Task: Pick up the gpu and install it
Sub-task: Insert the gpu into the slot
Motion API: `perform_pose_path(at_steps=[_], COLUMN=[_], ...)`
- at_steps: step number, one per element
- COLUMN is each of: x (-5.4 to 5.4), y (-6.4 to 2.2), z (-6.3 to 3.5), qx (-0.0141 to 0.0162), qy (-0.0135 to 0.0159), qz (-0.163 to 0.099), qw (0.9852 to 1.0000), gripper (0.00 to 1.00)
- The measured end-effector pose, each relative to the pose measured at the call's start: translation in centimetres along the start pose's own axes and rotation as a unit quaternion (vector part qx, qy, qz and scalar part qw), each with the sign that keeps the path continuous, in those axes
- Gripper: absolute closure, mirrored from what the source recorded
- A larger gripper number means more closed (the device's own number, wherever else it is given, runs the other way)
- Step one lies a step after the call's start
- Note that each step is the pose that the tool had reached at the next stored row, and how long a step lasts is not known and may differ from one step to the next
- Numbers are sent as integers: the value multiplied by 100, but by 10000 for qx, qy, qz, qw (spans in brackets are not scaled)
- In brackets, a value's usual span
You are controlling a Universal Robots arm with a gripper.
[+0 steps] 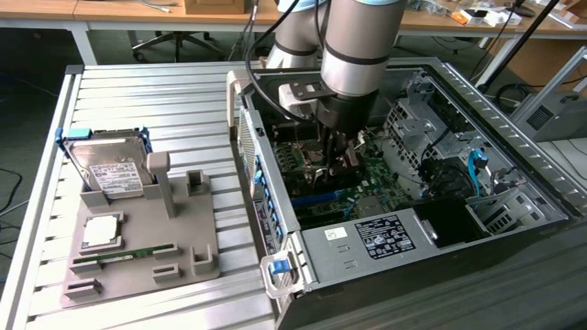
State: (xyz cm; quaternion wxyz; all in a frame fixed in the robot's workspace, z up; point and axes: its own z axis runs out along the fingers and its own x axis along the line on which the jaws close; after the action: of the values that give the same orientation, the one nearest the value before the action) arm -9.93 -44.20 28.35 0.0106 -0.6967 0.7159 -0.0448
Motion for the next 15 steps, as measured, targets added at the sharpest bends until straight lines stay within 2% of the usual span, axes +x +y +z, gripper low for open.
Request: perform_pose_path(at_steps=[9,15], x=[11,45], y=[3,37], z=[47,46], qx=[-1,-1], qy=[14,-4], qz=[-1,0], qw=[10000,10000], gripper=[73,73])
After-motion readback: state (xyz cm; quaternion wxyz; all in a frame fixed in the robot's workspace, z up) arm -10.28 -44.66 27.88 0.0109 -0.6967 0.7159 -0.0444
